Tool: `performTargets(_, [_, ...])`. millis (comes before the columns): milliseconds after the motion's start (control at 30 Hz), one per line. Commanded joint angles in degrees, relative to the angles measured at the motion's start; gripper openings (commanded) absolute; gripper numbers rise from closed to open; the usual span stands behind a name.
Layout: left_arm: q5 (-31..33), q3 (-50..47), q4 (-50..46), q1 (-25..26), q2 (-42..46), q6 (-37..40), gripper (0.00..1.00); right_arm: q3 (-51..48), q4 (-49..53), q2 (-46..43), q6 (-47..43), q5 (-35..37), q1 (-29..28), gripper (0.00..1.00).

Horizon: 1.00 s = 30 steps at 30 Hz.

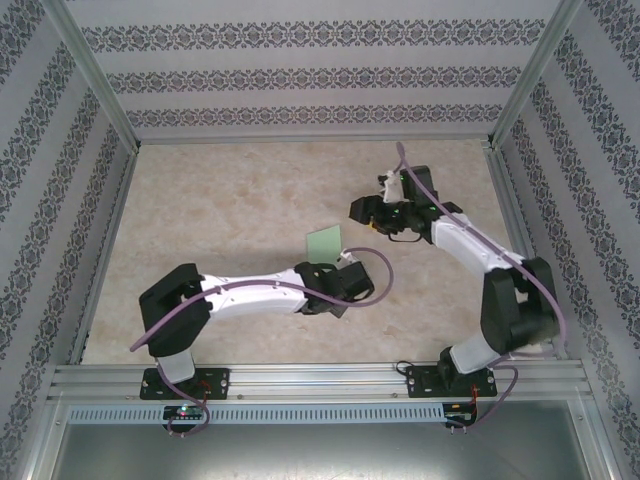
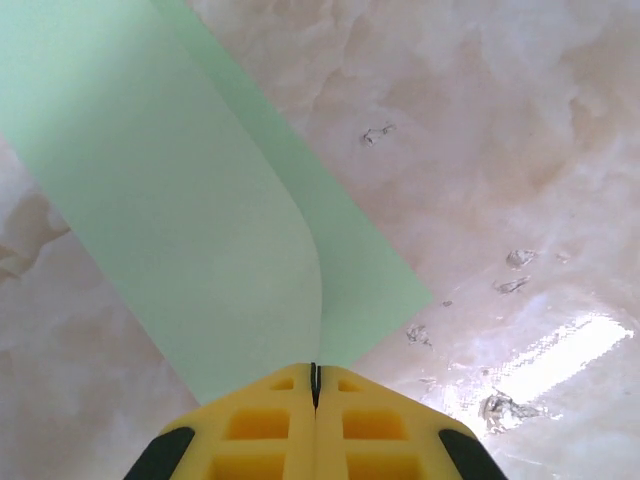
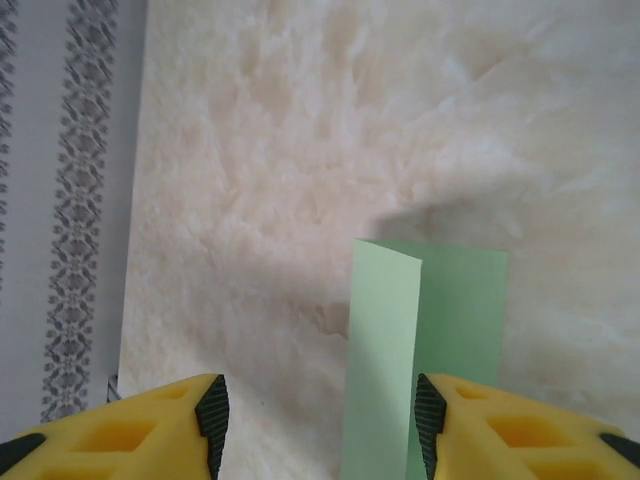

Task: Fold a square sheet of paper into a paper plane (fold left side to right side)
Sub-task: Fold the triangle a second time at the center of the table.

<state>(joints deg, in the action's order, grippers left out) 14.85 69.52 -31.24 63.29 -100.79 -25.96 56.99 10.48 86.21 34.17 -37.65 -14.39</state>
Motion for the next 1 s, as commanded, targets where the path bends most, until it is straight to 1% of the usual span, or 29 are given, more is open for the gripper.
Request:
performTargets(0, [-9.0, -3.2, 6.6, -3.0, 3.1, -1.2, 0.0, -6.3, -2.3, -4.1, 0.4, 1.3, 0.8, 0.53])
performTargets(100, [-14.0, -6.0, 9.6, -5.5, 5.0, -2.0, 0.0, -12.6, -4.8, -8.0, 2.0, 0.7, 0.4, 0.42])
performTargets(133, [-15.3, -6.9, 10.3, -6.4, 5.7, -2.2, 0.0, -14.7, -5.6, -9.2, 2.7, 0.9, 0.0, 0.37])
performTargets(200, [-17.0, -8.6, 11.5, -7.9, 7.0, -2.3, 0.0, -18.1, -6.3, -11.9, 3.4, 2.5, -1.3, 0.29])
performTargets(300, [-19.7, -11.9, 13.9, -10.3, 8.7, -2.6, 0.0, -21.9, -5.4, -16.2, 3.3, 8.3, -5.8, 0.16])
performTargets(367, [-19.7, -12.8, 13.5, -11.5, 9.3, -2.5, 0.0, -23.7, -4.9, -17.9, 3.6, 11.9, -9.6, 0.08])
performTargets(433, [-19.5, -13.1, 12.6, -12.4, 9.5, -2.1, 0.0, -25.3, -5.4, -17.9, 4.6, 13.8, -12.6, 0.02])
performTargets(467, [-19.6, -13.0, 12.4, -12.7, 9.4, -1.9, 0.0, -26.0, -5.9, -17.4, 5.2, 14.4, -13.7, 0.0])
performTargets(600, [-19.4, -12.5, 11.5, -13.3, 9.2, -1.4, 0.0, -26.8, -8.0, -13.1, 6.8, 15.0, -17.0, 0.0])
performTargets(767, [-16.5, -12.0, 10.1, -13.8, 9.9, -2.0, 0.0, -24.2, -8.5, -7.3, 6.3, 15.7, -21.0, 0.0])
performTargets(867, [-15.0, -12.0, 9.7, -14.0, 10.5, -2.8, 0.0, -23.0, -8.2, -4.9, 6.0, 16.5, -22.3, 0.0])
performTargets(967, [-14.9, -11.8, 9.8, -14.0, 10.5, -3.4, 0.0, -22.7, -8.7, -3.2, 6.1, 16.5, -22.6, 0.0])
